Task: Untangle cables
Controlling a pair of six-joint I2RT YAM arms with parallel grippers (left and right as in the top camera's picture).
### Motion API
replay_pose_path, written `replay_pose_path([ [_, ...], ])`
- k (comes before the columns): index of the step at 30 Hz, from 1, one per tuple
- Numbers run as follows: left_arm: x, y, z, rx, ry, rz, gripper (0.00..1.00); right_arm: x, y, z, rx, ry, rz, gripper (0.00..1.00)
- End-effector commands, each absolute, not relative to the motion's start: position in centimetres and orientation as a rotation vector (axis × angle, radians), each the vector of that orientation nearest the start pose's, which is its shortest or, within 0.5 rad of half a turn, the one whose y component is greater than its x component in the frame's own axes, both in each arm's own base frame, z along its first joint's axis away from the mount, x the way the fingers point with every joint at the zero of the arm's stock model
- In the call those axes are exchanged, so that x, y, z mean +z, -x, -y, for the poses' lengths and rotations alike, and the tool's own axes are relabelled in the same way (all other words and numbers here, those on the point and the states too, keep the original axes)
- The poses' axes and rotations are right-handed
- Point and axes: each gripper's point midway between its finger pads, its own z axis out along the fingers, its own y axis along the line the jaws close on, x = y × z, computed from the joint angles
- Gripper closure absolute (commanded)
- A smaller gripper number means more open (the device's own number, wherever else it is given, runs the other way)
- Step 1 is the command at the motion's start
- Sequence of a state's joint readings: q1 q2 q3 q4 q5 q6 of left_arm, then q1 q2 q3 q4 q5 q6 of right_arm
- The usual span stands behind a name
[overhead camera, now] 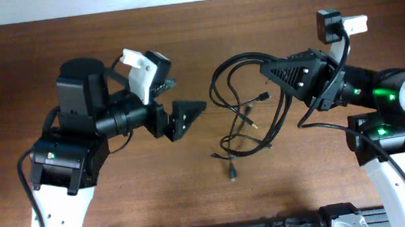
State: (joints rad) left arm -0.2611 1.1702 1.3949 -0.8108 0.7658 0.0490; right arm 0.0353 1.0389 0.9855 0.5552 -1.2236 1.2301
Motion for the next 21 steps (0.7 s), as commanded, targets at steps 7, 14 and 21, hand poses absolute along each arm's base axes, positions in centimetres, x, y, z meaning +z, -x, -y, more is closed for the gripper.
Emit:
replay_pose_path([
  [7, 39.9, -21.6, 25.8, -0.95, -1.317, -1.392, 0.01, 45.3, -21.3, -19.1, 1.7, 0.648, -1.576, 0.96],
  [14, 39.2, -22.2, 26.4, -0.991, -1.332, -1.395, 0.74, 45.2, -20.6, -19.6, 1.721, 0.687, -1.58, 0.96],
  [21, 37.0, -29.7, 22.7, -0.638, -0.9, -1.796, 1.0, 43.6, -22.4, -19.9, 1.759, 0.665, -1.64, 0.77],
])
